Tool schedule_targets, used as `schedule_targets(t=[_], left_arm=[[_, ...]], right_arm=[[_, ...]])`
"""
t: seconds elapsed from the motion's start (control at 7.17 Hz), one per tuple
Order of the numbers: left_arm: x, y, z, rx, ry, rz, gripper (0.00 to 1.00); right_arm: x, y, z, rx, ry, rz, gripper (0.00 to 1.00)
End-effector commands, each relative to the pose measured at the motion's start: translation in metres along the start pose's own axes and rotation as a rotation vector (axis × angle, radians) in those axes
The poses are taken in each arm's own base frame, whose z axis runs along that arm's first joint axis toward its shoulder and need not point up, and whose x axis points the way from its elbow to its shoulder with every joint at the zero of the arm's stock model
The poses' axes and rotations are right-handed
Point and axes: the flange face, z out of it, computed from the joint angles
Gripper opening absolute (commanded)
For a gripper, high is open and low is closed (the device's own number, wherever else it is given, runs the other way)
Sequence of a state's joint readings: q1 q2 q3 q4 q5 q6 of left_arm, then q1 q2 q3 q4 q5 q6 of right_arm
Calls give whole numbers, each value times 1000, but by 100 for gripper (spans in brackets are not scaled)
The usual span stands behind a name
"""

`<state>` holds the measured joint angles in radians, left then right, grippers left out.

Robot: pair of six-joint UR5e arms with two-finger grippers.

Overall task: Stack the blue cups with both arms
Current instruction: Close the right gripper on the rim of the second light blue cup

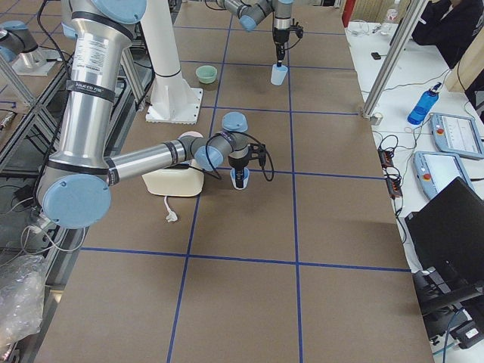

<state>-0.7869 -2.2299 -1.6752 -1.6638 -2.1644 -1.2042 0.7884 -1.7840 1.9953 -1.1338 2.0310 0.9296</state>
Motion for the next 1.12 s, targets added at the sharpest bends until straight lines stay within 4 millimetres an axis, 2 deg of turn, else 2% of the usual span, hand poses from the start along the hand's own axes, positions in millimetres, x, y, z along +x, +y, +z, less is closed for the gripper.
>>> schedule_targets(t=[0.0,0.14,0.28,0.42,0.7,0.98], left_arm=[[-1,0,0,0,0,1,0],[-1,0,0,0,0,0,0],[-1,0,1,-1,-2,0,0],[-1,0,0,0,0,0,0],[0,0,0,0,0,0,0],[-1,0,0,-1,-2,-1,0]], right_arm=[[1,1,4,-7,5,-2,72],[2,1,6,-8,8,-1,71],[2,2,7,-12,9,-1,63],[2,1,7,-12,8,0,50],[2,2,8,-12,10,22,0],[-1,0,8,20,-22,76,0]])
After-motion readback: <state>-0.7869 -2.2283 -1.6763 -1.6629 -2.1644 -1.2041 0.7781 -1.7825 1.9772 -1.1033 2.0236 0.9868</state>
